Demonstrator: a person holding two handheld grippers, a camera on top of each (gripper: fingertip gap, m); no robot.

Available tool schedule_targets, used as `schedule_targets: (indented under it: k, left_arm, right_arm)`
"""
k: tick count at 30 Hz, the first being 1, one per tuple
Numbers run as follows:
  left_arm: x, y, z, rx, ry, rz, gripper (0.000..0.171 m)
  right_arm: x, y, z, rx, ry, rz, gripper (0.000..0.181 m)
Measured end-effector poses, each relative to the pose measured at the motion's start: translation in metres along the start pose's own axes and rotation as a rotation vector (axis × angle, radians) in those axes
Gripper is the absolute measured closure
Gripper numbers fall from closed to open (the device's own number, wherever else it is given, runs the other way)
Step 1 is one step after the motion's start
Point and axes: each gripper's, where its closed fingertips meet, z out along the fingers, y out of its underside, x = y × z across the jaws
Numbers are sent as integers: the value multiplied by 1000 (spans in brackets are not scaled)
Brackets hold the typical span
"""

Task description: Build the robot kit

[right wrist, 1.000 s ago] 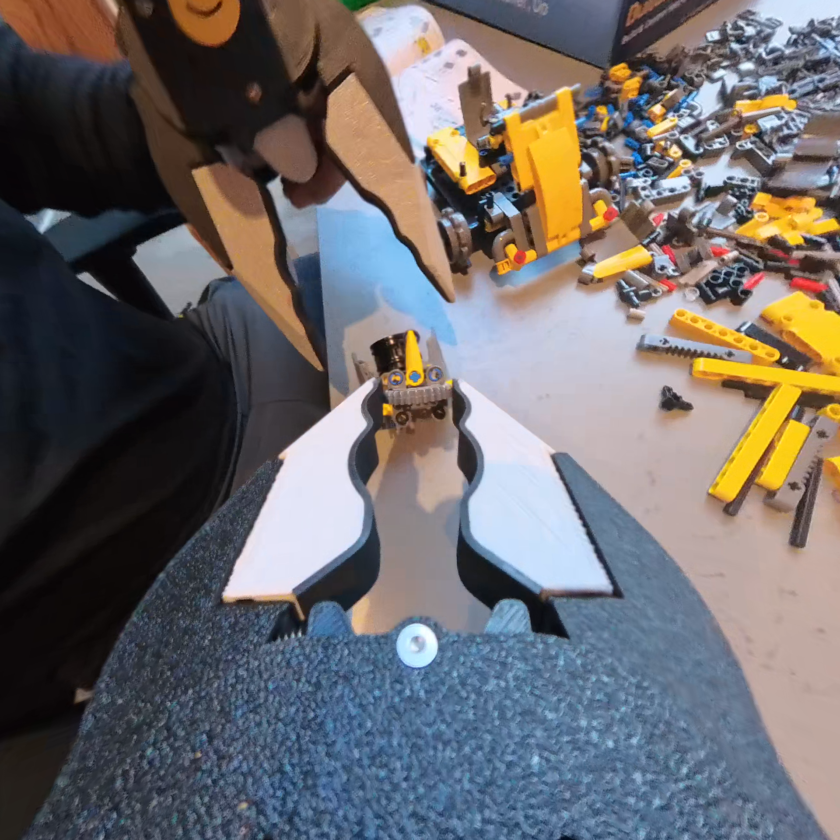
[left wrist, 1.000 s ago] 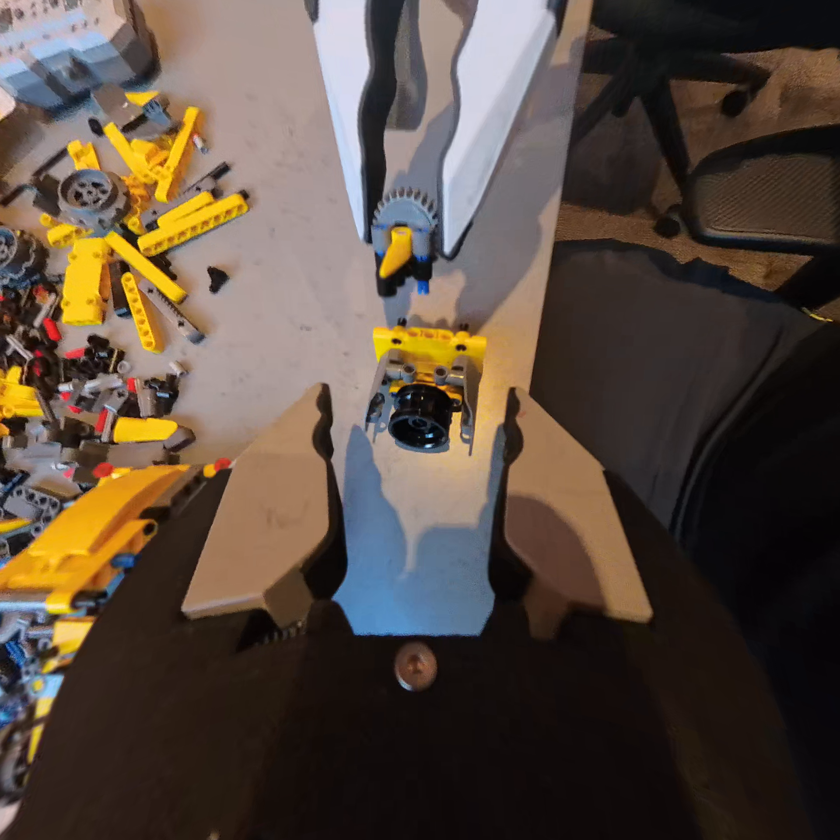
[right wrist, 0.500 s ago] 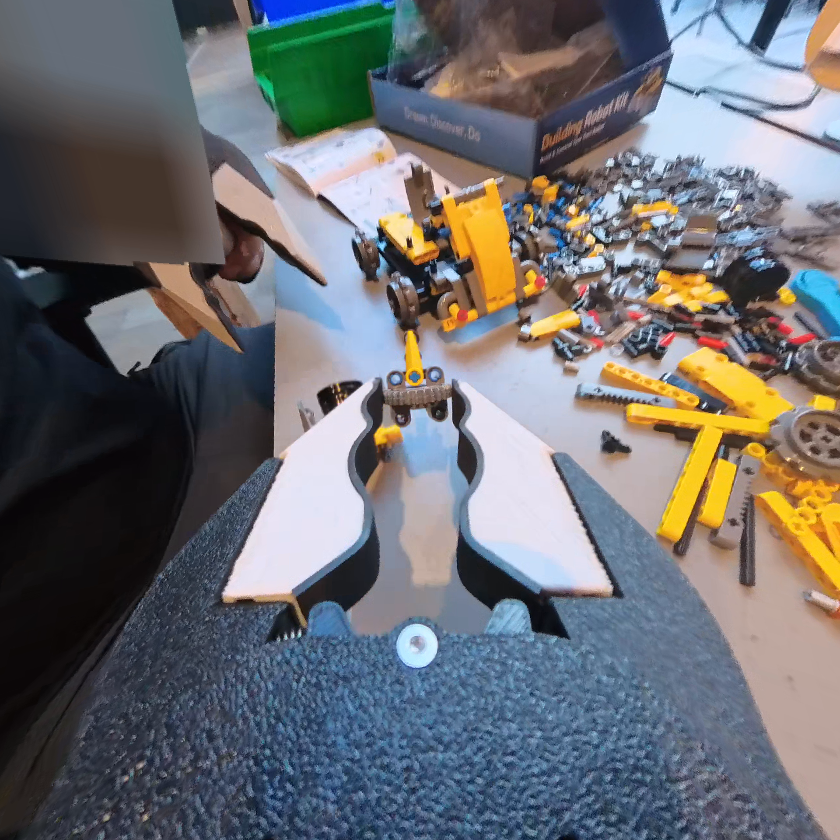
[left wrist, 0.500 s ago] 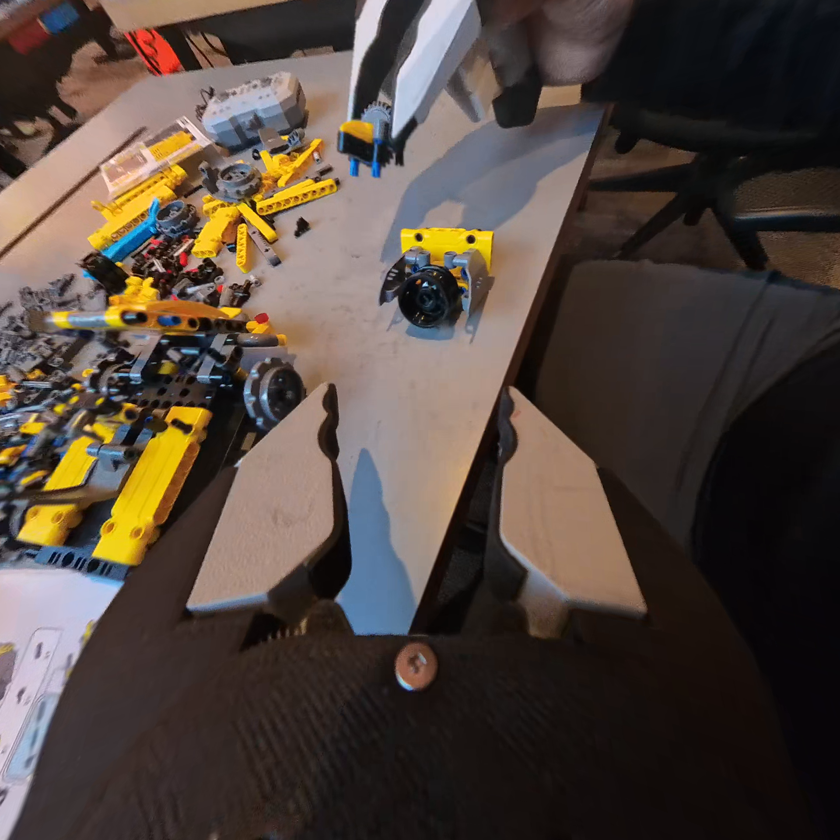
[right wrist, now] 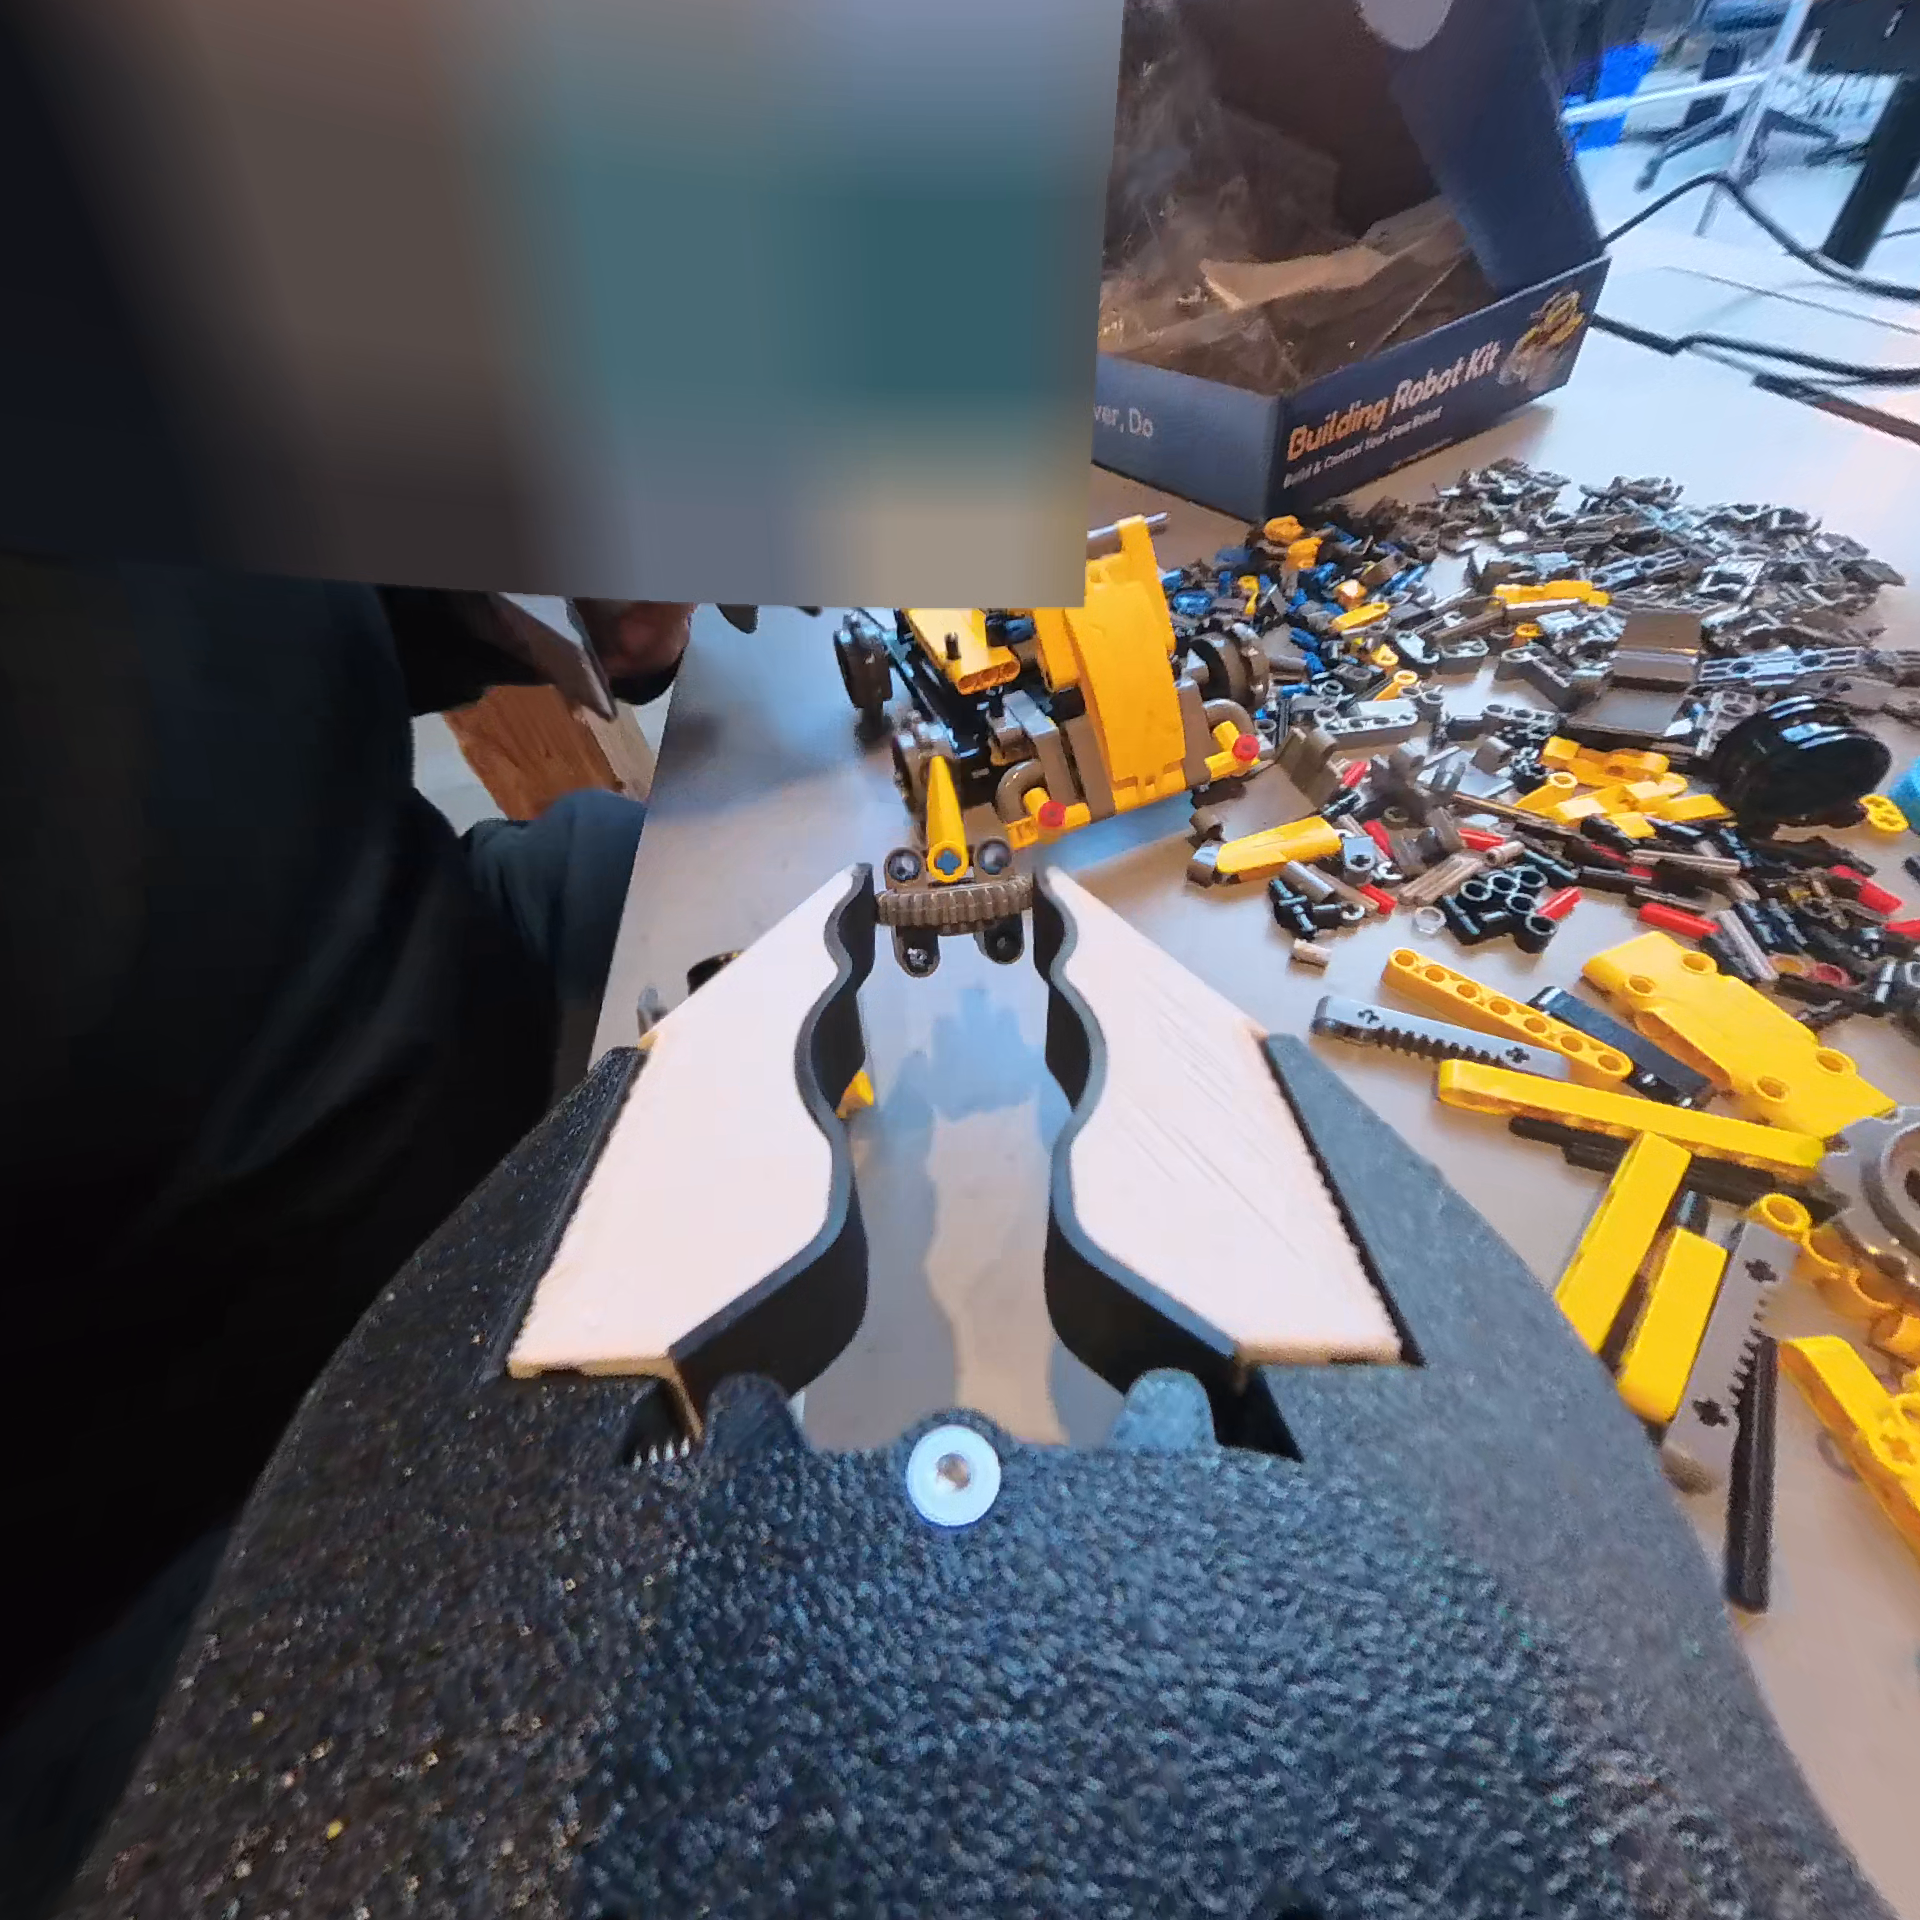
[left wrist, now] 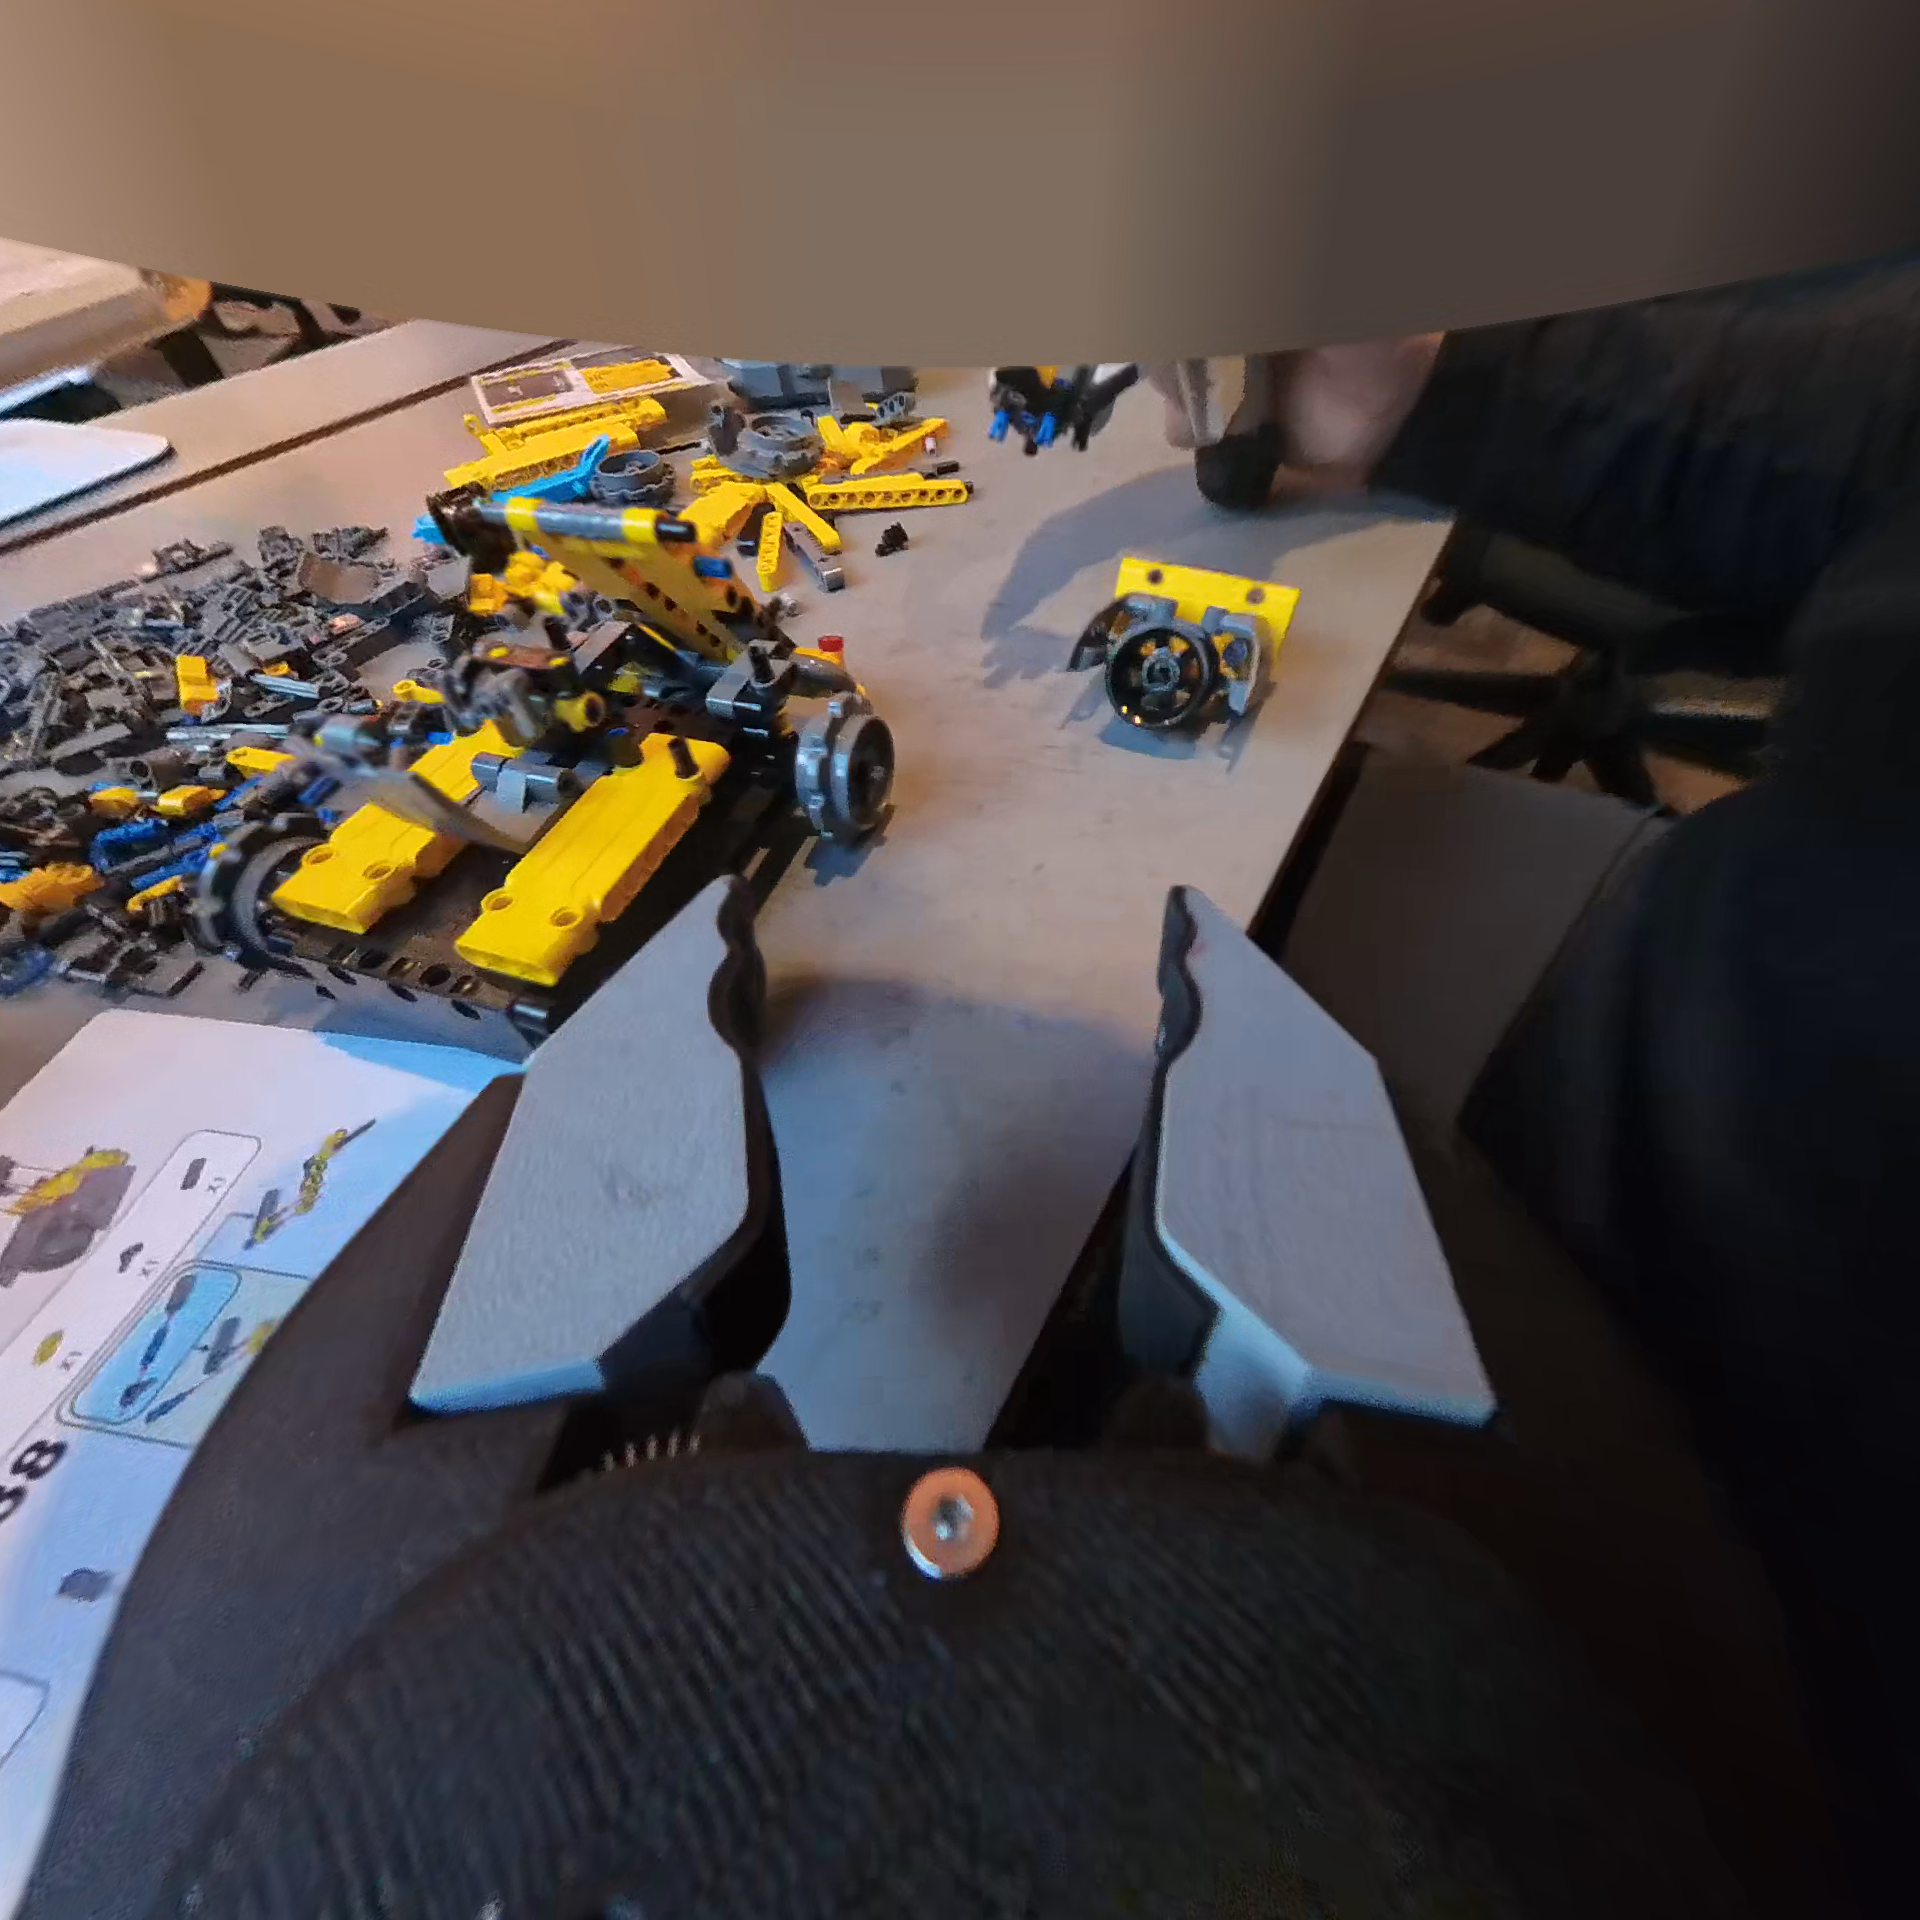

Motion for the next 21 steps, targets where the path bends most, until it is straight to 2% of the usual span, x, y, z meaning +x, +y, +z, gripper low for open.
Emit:
schedule_targets:
  k: [2, 5, 10, 15, 19, 21]
  left_arm:
    - [-1, -4, 2, 5, 24, -44, 94]
    - [8, -1, 14, -56, 61, -46, 93]
    - [36, -8, 40, -138, 147, 21, 100]
    - [53, -5, 76, -261, 237, 83, 91]
    - [66, -6, 97, -307, 324, 72, 85]
    - [66, -7, 107, -324, 324, 81, 83]
  right_arm:
    - [2, -4, -1, 23, -10, 15, 152]
    - [3, -4, -3, 22, -12, 32, 152]
    - [-13, 13, -7, -95, 5, 59, 152]
    - [-41, 29, -10, -204, 4, 48, 152]
    - [-48, 28, -12, -218, -5, 95, 152]
    - [-48, 30, -10, -235, -13, 138, 152]
